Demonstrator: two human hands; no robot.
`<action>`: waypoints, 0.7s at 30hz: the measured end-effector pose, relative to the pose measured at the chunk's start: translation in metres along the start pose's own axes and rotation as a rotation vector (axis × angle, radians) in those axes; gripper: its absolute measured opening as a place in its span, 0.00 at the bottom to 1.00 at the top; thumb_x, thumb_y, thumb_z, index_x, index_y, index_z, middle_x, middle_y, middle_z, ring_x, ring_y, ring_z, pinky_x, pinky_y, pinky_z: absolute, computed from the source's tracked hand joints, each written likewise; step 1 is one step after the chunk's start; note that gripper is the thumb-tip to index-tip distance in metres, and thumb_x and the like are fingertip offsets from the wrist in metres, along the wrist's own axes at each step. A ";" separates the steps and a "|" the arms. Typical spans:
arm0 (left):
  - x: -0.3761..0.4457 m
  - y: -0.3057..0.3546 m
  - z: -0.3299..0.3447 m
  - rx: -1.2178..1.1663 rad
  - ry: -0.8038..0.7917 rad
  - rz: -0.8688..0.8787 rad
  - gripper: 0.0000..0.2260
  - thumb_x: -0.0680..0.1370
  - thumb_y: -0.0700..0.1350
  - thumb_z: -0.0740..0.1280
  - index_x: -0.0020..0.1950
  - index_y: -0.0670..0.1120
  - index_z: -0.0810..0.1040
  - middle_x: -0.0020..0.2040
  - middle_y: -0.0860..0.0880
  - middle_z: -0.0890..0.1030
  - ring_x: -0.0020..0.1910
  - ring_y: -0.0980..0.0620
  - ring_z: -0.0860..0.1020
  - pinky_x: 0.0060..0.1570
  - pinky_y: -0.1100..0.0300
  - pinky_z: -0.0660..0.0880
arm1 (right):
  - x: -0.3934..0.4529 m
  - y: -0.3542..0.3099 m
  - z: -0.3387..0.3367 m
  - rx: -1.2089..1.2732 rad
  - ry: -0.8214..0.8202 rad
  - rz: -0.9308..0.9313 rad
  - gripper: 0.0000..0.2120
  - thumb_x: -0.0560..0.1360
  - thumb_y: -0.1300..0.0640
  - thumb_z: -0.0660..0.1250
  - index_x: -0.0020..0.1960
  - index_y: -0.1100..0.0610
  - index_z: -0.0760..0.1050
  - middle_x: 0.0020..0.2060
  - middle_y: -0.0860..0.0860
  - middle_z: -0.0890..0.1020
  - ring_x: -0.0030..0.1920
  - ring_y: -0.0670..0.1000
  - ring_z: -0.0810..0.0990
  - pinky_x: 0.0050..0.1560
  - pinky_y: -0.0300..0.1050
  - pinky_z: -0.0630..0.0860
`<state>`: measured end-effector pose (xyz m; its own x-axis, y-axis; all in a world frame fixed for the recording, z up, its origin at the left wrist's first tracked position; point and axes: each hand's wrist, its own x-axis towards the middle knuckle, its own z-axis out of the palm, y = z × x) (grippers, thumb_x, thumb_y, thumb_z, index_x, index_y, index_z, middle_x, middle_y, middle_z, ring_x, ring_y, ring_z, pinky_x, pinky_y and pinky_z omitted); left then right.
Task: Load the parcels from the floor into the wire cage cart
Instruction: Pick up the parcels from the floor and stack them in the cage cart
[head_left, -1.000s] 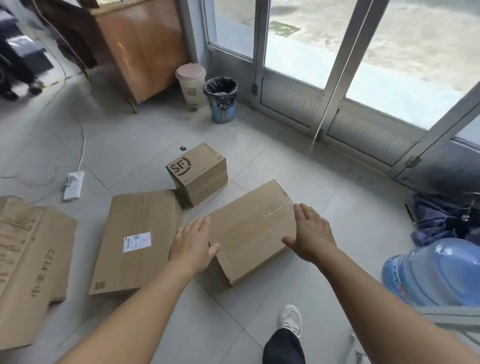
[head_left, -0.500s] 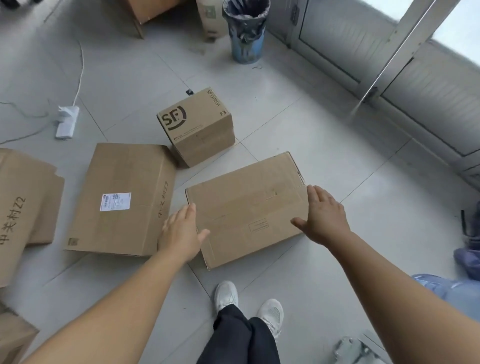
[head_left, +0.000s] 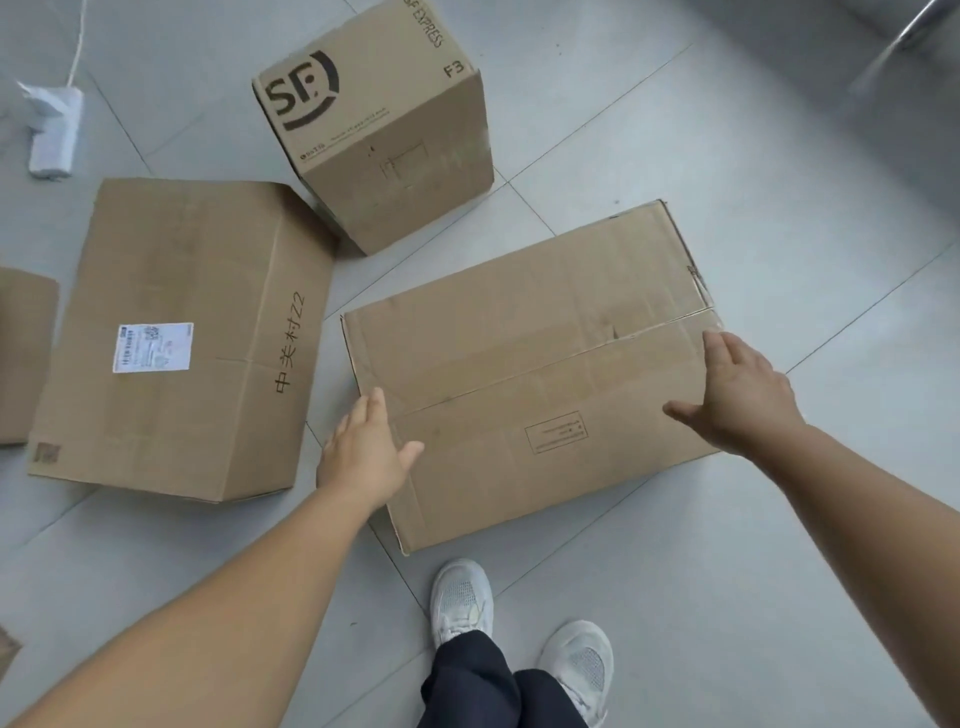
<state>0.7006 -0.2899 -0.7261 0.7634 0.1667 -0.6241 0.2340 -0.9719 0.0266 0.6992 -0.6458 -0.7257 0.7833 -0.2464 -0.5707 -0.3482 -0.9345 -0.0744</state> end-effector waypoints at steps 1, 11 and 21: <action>0.009 -0.002 0.009 -0.018 -0.006 -0.015 0.38 0.78 0.58 0.62 0.79 0.46 0.45 0.79 0.47 0.51 0.77 0.46 0.53 0.73 0.51 0.54 | 0.010 0.004 0.008 -0.005 0.000 0.010 0.45 0.73 0.40 0.68 0.78 0.57 0.48 0.78 0.52 0.53 0.76 0.56 0.55 0.72 0.56 0.59; 0.054 -0.008 0.073 -0.327 -0.049 -0.205 0.51 0.72 0.55 0.73 0.79 0.44 0.38 0.79 0.46 0.41 0.77 0.44 0.54 0.71 0.51 0.58 | 0.080 0.026 0.062 0.072 -0.019 0.140 0.55 0.69 0.40 0.74 0.79 0.58 0.42 0.77 0.56 0.51 0.75 0.60 0.56 0.70 0.60 0.63; 0.070 -0.015 0.084 -0.601 -0.014 -0.260 0.60 0.66 0.49 0.79 0.77 0.52 0.31 0.79 0.44 0.46 0.76 0.45 0.57 0.72 0.50 0.58 | 0.108 0.035 0.069 0.336 -0.020 0.242 0.68 0.60 0.41 0.81 0.79 0.53 0.33 0.78 0.54 0.49 0.76 0.61 0.52 0.75 0.58 0.55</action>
<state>0.7001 -0.2780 -0.8362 0.6297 0.3775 -0.6789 0.7085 -0.6376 0.3027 0.7357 -0.6874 -0.8466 0.6492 -0.4408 -0.6198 -0.6725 -0.7134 -0.1970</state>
